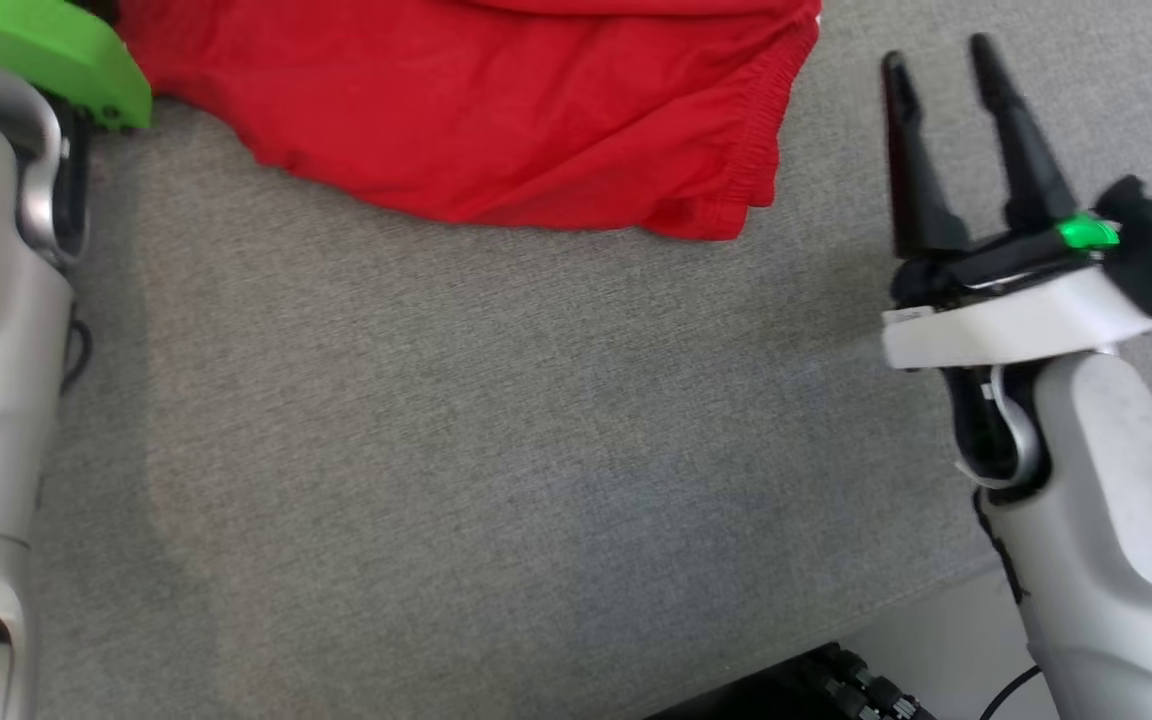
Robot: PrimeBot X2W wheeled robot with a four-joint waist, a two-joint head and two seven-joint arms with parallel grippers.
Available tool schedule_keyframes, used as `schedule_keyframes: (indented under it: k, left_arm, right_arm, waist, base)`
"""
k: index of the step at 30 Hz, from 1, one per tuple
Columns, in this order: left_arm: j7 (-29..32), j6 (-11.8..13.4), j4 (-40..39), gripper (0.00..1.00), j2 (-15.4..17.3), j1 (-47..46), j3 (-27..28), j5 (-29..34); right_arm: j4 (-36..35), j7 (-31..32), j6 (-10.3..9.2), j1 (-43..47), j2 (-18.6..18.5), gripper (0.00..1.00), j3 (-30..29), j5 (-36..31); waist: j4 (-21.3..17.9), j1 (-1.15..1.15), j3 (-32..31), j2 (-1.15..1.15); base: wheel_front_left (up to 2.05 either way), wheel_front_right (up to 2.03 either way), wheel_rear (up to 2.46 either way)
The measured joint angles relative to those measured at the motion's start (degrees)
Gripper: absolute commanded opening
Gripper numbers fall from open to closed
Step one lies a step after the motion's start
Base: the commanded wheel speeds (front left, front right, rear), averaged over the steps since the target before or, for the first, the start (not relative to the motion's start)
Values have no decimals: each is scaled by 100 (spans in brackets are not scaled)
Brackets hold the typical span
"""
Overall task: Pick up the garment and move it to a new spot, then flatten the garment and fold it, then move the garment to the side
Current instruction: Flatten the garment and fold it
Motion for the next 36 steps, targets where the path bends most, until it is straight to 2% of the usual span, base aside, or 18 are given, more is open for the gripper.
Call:
schedule_keyframes:
  k: [4, 7, 12, 17, 20, 25, 36]
  left_arm:
    - [-133, 485, -721, 100, -46, 648, 310, 51]
    - [-149, 820, -1762, 100, -97, 1351, 658, 155]
    - [-156, 1279, -3155, 100, -237, 2843, 1057, 371]
    - [-156, 1634, -4029, 100, -408, 4082, 1267, 513]
    - [-156, 1739, -4332, 100, -492, 4604, 1310, 554]
    - [-156, 1761, -4596, 100, -567, 5067, 1277, 599]
    - [-155, 1751, -4659, 100, -547, 5165, 1211, 622]
  right_arm:
    - [-578, -8, 0, 398, 22, 100, -350, -424]
    - [-777, -8, 0, 686, 45, 100, -499, -568]
    - [-890, -8, 0, 1084, 44, 100, -560, -755]
    - [-912, 38, 0, 1388, 44, 100, -558, -811]
    - [-928, 105, 0, 1519, 36, 100, -570, -813]
    - [-994, 211, 0, 1673, 33, 100, -614, -797]
    - [-1060, 305, 0, 1708, 26, 100, -661, -748]
  waist:
    - [181, 0, -153, 0]
    - [323, 0, -295, 0]
    - [541, 0, -610, 0]
    - [731, 0, -940, 0]
    - [823, 0, -1124, 0]
    - [970, 0, -1363, 0]
    - [1081, 0, -1453, 0]
  base:
    - [0, 0, 0]
    - [0, 0, 0]
    - [0, 0, 0]
    - [0, 0, 0]
    - [0, 0, 0]
    - [0, 0, 0]
    - [0, 0, 0]
